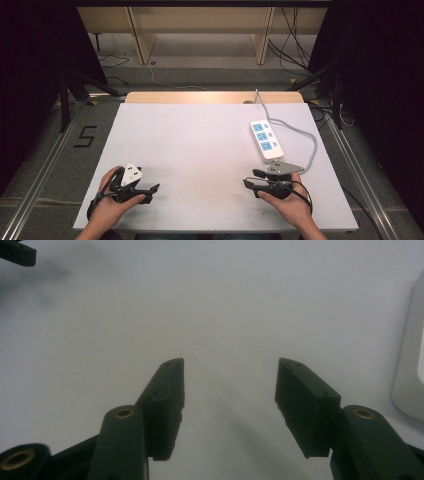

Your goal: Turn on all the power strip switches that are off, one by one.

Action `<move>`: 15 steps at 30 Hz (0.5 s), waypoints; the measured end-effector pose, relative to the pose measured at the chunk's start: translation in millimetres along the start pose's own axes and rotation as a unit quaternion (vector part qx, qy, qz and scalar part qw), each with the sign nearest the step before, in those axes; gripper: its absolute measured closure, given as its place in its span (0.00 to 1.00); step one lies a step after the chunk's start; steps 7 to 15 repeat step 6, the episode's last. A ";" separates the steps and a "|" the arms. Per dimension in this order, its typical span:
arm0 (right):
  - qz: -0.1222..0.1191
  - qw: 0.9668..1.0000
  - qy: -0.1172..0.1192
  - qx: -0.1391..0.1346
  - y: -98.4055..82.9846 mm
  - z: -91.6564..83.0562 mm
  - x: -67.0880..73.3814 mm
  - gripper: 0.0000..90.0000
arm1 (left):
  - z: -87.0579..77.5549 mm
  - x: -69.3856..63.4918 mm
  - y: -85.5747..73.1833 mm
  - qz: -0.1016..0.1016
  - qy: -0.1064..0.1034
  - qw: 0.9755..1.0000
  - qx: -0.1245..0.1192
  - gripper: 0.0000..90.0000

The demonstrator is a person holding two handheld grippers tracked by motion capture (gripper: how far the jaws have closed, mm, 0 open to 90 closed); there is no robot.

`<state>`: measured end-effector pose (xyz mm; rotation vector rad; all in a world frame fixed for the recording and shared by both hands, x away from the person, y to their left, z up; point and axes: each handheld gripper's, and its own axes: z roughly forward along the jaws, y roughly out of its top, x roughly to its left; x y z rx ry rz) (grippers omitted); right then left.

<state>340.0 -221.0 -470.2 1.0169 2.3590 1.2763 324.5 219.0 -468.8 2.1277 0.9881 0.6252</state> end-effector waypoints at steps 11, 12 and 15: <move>0.000 1.000 0.003 -0.007 -5.7 -2.3 4.9 0.48 | 0.3 0.3 0.0 0.001 -0.002 1.000 -0.002 0.18; 0.000 1.000 0.003 -0.007 -5.7 -2.3 4.9 0.48 | 0.3 0.3 0.0 0.001 -0.002 1.000 -0.002 0.18; 0.000 1.000 0.003 -0.007 -5.7 -2.3 4.9 0.48 | 0.3 0.3 0.0 0.001 -0.002 1.000 -0.002 0.18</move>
